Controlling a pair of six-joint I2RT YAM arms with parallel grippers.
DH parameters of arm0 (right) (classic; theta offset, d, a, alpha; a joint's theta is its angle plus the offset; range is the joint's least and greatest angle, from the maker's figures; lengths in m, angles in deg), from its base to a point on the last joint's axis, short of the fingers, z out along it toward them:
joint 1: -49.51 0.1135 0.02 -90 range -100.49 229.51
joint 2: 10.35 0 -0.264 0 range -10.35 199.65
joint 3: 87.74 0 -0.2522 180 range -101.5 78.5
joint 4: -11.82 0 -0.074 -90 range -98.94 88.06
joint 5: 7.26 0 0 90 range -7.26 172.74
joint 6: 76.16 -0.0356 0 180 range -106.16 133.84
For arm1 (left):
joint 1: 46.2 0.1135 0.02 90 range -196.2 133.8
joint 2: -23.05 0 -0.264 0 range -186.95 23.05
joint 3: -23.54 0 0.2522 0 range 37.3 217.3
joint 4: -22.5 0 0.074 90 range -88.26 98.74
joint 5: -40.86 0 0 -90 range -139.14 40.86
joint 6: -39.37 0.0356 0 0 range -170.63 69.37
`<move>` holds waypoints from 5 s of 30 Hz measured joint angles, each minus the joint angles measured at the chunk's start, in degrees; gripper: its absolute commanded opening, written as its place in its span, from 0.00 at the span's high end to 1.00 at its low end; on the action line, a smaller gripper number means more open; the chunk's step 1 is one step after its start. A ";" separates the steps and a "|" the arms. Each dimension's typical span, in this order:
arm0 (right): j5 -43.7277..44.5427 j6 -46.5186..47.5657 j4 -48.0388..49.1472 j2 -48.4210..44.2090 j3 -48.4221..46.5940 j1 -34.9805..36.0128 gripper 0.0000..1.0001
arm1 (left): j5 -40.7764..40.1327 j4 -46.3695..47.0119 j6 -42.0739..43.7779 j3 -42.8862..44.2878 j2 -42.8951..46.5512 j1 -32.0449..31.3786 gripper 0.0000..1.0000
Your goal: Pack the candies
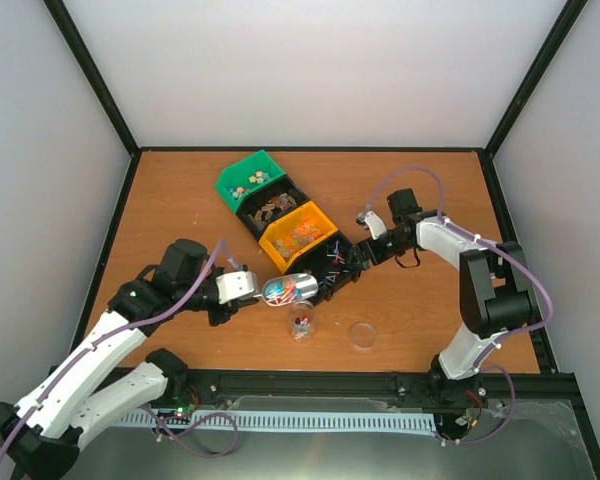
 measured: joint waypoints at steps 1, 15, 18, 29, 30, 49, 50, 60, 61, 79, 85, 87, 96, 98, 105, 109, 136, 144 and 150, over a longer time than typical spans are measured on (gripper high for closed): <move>0.07 0.02 -0.09 -0.24 0.00 0.00 0.10 | -0.42 -2.56 0.98 0.79 0.66 0.00 0.99; 0.28 -0.20 -0.02 -0.46 -2.47 0.00 0.06 | -4.42 -26.71 11.13 12.70 -2.01 0.02 0.99; 0.26 -0.52 0.31 -0.46 -2.60 0.00 0.05 | -4.55 -29.64 11.98 14.84 -4.87 0.02 0.99; -0.11 -0.72 0.59 -0.46 -2.60 -0.02 0.05 | -6.38 -34.01 13.42 17.81 -11.80 0.04 0.99; -0.20 -0.74 0.63 -0.46 -2.60 -0.02 0.05 | -6.60 -34.12 13.42 18.23 -12.44 0.04 0.99; -1.38 -0.50 0.76 -0.46 -2.60 -2.40 0.04 | -9.01 -38.38 13.66 25.88 -20.96 -0.02 0.99; -1.42 -0.50 0.76 -0.46 -2.60 -2.43 0.04 | -9.20 -38.77 13.68 26.49 -21.35 -0.13 0.99; -1.44 -0.31 0.70 -0.46 -2.60 -2.56 0.05 | -11.10 -41.94 13.64 30.64 -24.04 -3.91 0.99; -1.44 -0.31 0.70 -0.46 -2.60 -2.56 0.05 | -11.32 -42.21 13.62 30.86 -24.11 -4.31 0.99; -1.46 -0.33 0.72 -0.46 -2.60 -2.56 0.05 | -14.38 -45.13 11.34 35.80 -27.61 -7.02 0.99; -1.51 -0.33 0.72 -0.46 -2.60 -2.56 0.07 | -15.39 -46.29 11.34 37.00 -28.63 -7.17 0.99; -1.73 -0.33 0.72 -0.46 -2.60 -2.56 0.08 | -15.37 -46.47 11.28 37.88 -28.89 -7.17 0.99; -2.51 -0.35 0.85 -0.46 -2.71 -2.56 0.12 | -16.65 -45.90 5.44 45.79 -31.93 -5.25 0.99; -2.54 -0.55 0.98 -0.35 -3.04 -2.56 0.13 | -17.55 -45.46 3.76 49.20 -34.49 -3.34 0.99; -1.57 -1.36 2.32 2.27 -6.91 -1.66 0.15 | -27.02 -45.24 -0.72 56.15 -45.64 -0.17 0.99; -0.72 -1.84 3.08 4.74 -10.14 -0.83 0.17 | -31.39 -47.12 -2.89 63.17 -55.04 -0.15 0.99; 0.35 -9.64 11.89 17.51 -22.01 5.66 0.49 | -41.24 -49.46 -4.02 75.12 -76.50 -1.29 0.99; 0.68 -9.94 12.72 19.91 -23.56 7.04 0.70 | -42.91 -48.37 -4.04 77.02 -79.84 -2.10 0.99; 0.96 -10.21 13.38 19.93 -23.56 7.61 0.87 | -41.90 -49.11 -4.33 78.84 -81.42 -2.03 0.99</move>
